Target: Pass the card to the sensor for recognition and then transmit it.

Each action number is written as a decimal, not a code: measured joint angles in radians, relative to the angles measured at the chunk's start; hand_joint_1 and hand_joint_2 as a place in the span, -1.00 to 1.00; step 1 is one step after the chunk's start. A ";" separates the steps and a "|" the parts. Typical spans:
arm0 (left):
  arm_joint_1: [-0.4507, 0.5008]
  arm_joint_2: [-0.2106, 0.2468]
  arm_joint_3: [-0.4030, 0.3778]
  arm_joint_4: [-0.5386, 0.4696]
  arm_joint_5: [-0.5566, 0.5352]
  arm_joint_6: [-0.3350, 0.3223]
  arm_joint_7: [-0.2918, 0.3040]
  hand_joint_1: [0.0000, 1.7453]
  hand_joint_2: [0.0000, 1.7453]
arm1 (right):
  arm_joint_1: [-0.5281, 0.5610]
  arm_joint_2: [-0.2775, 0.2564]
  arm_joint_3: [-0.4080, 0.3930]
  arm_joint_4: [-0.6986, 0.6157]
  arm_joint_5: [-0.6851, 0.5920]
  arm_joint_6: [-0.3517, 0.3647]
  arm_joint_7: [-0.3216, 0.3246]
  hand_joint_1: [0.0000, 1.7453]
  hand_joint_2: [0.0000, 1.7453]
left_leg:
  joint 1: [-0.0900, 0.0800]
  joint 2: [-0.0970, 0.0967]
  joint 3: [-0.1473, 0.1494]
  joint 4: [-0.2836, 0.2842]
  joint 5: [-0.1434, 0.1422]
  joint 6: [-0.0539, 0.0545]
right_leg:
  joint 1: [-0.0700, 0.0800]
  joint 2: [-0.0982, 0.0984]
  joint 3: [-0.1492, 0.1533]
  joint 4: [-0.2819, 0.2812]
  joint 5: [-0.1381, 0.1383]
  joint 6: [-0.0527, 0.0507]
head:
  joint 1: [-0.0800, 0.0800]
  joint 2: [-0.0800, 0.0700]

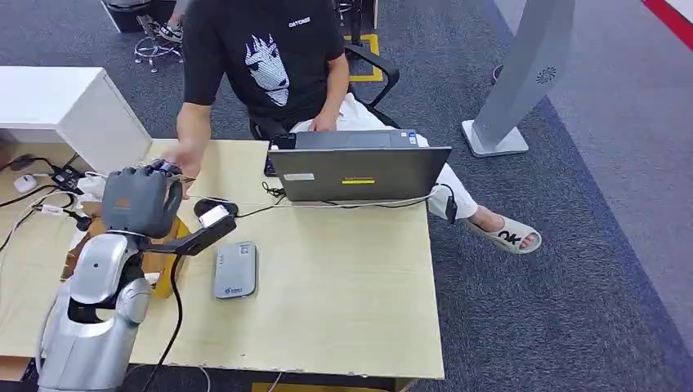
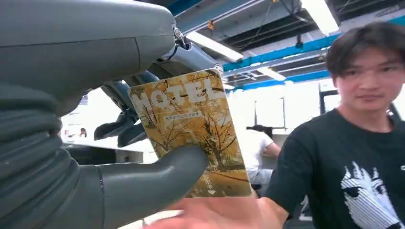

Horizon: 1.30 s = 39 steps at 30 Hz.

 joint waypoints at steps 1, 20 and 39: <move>0.000 0.000 0.001 -0.003 0.000 0.000 0.000 1.00 1.00 | 0.000 0.000 0.000 0.000 0.000 0.000 0.000 -1.00 1.00 | 0.000 0.000 0.000 0.000 0.000 0.000 | 0.000 0.000 0.000 0.000 0.000 0.000 | 0.000 0.000; -0.003 0.001 0.003 -0.017 0.000 0.000 0.000 1.00 1.00 | 0.000 0.000 0.000 0.000 0.000 0.000 0.000 -1.00 1.00 | 0.000 0.000 0.000 0.000 0.000 0.000 | 0.000 0.000 0.000 0.000 0.000 0.000 | 0.000 0.000; -0.017 -0.060 0.075 -0.080 -0.032 0.056 0.028 -1.00 1.00 | -0.005 0.000 0.011 0.000 0.031 -0.013 0.019 -1.00 1.00 | 0.000 0.000 0.000 0.000 0.000 0.000 | 0.000 0.000 0.000 0.000 0.000 0.000 | 0.000 0.000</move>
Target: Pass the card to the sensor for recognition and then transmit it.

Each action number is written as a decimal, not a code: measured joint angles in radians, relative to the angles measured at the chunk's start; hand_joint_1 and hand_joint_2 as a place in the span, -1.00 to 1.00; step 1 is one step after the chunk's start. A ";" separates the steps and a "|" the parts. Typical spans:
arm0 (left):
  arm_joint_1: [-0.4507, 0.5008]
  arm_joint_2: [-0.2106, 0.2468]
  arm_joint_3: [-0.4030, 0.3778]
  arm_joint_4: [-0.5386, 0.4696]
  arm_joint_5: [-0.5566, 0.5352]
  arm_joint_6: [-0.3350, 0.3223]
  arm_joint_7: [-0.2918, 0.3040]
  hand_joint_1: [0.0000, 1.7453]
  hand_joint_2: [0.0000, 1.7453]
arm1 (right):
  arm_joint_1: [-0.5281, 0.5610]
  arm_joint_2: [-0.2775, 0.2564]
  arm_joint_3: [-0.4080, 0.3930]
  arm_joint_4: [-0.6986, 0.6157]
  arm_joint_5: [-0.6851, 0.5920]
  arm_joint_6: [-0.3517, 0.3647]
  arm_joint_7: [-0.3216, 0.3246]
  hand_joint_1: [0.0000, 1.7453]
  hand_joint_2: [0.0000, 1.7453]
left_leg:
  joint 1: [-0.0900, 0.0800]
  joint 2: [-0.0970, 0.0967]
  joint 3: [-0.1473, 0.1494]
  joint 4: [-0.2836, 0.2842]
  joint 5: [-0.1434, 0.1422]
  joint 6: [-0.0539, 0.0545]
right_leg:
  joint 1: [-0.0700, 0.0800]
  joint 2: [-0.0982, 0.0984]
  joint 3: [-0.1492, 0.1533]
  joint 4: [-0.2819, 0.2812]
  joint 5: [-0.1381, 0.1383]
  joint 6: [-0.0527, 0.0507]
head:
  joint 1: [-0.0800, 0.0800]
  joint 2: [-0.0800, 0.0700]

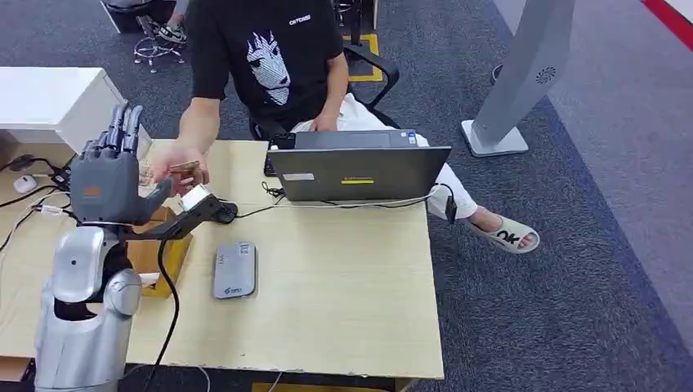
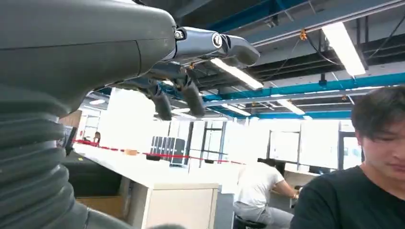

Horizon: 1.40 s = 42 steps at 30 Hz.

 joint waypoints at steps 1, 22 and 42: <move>0.001 -0.002 0.001 0.000 0.000 0.002 -0.004 -1.00 1.00 | 0.000 0.000 0.000 0.000 0.000 0.000 0.000 -1.00 1.00 | 0.000 0.000 0.000 0.000 0.000 0.000 | 0.000 0.000 0.000 0.000 0.000 0.000 | 0.000 0.000; 0.229 -0.034 0.019 -0.130 0.077 0.089 -0.082 -1.00 1.00 | 0.001 -0.001 -0.012 0.000 -0.047 -0.027 0.002 -1.00 1.00 | 0.000 0.001 0.000 0.000 -0.003 0.000 | 0.000 0.002 0.000 0.000 -0.001 0.000 | 0.000 0.000; 0.532 -0.063 0.072 -0.330 0.166 0.148 -0.146 -1.00 1.00 | 0.002 0.015 -0.055 0.002 -0.084 -0.061 -0.002 -1.00 1.00 | 0.000 0.000 0.000 0.000 -0.004 0.001 | 0.000 0.000 0.000 0.000 -0.004 0.002 | 0.000 0.000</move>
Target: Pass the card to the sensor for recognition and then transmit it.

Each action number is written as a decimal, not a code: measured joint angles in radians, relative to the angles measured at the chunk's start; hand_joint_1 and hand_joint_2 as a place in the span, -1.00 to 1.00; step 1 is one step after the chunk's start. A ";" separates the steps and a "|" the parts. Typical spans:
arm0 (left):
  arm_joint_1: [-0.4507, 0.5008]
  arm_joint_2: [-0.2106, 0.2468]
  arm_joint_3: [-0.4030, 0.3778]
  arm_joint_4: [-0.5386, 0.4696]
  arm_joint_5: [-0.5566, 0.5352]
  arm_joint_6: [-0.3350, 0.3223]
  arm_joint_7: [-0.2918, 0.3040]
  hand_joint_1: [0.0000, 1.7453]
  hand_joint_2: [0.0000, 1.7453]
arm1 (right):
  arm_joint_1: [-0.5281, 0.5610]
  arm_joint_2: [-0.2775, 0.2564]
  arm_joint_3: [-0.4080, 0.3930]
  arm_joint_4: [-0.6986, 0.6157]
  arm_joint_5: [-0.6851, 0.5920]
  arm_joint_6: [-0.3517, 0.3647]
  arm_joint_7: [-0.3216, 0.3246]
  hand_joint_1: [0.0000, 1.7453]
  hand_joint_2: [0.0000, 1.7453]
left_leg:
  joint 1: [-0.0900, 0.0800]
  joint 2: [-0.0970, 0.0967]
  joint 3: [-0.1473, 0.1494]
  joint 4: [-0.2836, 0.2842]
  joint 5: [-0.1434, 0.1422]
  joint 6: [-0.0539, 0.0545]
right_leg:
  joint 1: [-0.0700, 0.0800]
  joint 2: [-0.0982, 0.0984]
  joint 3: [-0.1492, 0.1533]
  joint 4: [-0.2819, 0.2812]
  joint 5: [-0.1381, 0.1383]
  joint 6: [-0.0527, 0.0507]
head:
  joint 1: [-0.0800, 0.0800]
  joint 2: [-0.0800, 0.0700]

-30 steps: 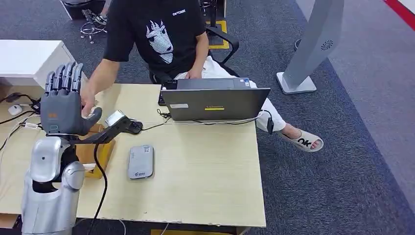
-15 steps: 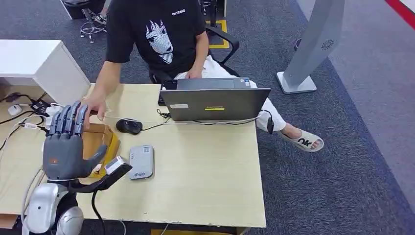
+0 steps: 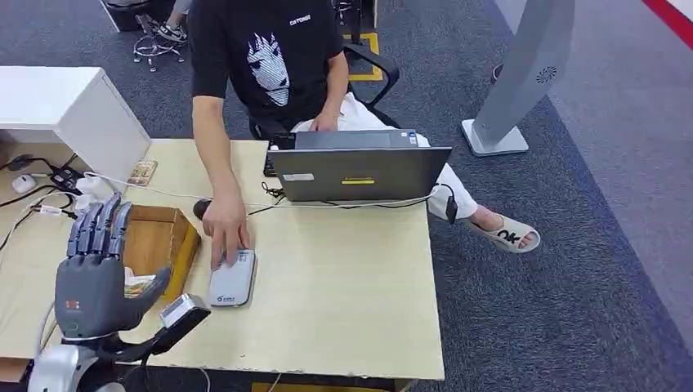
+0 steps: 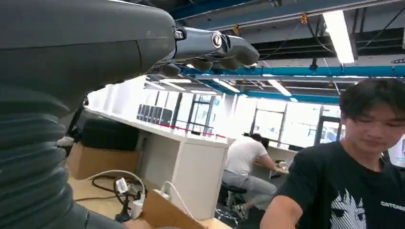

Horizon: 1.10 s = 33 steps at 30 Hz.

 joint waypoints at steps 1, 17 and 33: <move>0.018 -0.003 0.009 -0.012 0.019 -0.004 -0.011 -1.00 1.00 | 0.000 0.002 0.000 0.000 0.000 0.000 -0.002 -1.00 1.00 | 0.000 0.000 0.000 0.000 0.000 0.000 | 0.000 0.000 0.000 0.000 0.000 0.000 | 0.000 0.000; 0.151 -0.012 0.103 -0.087 0.015 -0.085 -0.037 -1.00 1.00 | -0.002 0.013 -0.013 0.002 -0.009 -0.017 -0.005 -1.00 1.00 | 0.000 0.000 0.000 0.000 0.000 0.000 | 0.000 -0.001 0.001 0.000 -0.001 0.000 | 0.000 0.000; 0.306 0.092 0.219 -0.113 0.009 -0.427 -0.018 -1.00 1.00 | -0.001 0.013 -0.023 0.011 -0.015 -0.034 0.029 -1.00 1.00 | 0.001 0.000 0.001 -0.001 -0.002 -0.002 | 0.000 0.000 0.001 0.000 -0.002 -0.001 | 0.000 0.000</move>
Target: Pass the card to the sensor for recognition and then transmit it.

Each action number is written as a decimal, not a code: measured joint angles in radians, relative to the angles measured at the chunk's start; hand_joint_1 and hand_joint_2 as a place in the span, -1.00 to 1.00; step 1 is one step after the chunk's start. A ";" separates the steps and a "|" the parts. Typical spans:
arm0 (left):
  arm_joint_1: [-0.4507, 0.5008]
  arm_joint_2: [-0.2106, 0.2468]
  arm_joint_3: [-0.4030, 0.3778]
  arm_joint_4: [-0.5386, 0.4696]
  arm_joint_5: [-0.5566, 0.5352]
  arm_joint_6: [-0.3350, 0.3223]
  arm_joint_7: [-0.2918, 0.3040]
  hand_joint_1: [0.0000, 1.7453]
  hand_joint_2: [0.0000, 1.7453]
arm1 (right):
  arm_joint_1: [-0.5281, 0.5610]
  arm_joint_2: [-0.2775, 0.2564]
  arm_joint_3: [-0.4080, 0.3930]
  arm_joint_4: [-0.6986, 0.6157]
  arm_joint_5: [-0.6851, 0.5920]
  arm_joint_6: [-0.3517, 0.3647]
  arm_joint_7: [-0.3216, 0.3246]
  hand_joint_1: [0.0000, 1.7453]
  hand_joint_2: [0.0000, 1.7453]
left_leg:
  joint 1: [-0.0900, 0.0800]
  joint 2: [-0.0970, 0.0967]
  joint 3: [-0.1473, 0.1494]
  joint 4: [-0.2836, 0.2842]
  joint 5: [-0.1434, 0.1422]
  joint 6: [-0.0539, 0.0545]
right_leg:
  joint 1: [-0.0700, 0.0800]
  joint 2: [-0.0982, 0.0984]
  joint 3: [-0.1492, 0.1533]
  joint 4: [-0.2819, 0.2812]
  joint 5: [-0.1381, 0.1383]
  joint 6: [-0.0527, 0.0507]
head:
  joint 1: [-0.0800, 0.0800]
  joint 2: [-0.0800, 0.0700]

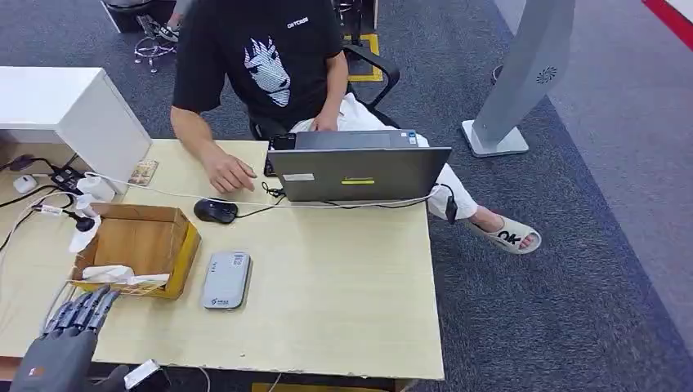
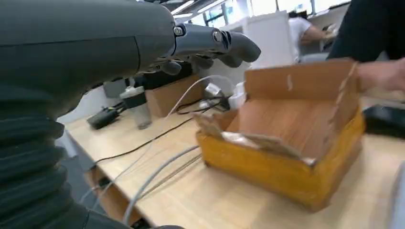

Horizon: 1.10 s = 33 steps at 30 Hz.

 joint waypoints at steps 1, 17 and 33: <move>0.000 0.008 0.007 0.003 0.002 -0.003 -0.001 -1.00 1.00 | 0.000 0.000 0.000 0.000 0.004 0.001 0.003 -1.00 1.00 | 0.000 0.000 0.000 0.000 0.000 0.000 | 0.000 -0.001 0.000 0.000 0.000 0.000 | 0.000 0.000; -0.105 0.039 0.015 0.148 -0.070 0.029 0.066 -1.00 1.00 | -0.002 -0.004 0.019 0.001 0.034 0.006 0.011 -1.00 1.00 | 0.000 -0.001 0.002 0.000 0.000 0.000 | 0.000 -0.001 0.002 0.000 0.000 0.000 | 0.000 0.000; -0.319 -0.023 0.014 0.349 -0.204 0.155 0.105 -1.00 1.00 | -0.003 -0.015 0.061 0.001 0.070 0.024 0.029 -1.00 1.00 | 0.000 -0.001 0.003 0.000 0.001 0.001 | 0.000 -0.001 0.003 0.000 0.001 0.000 | 0.001 0.000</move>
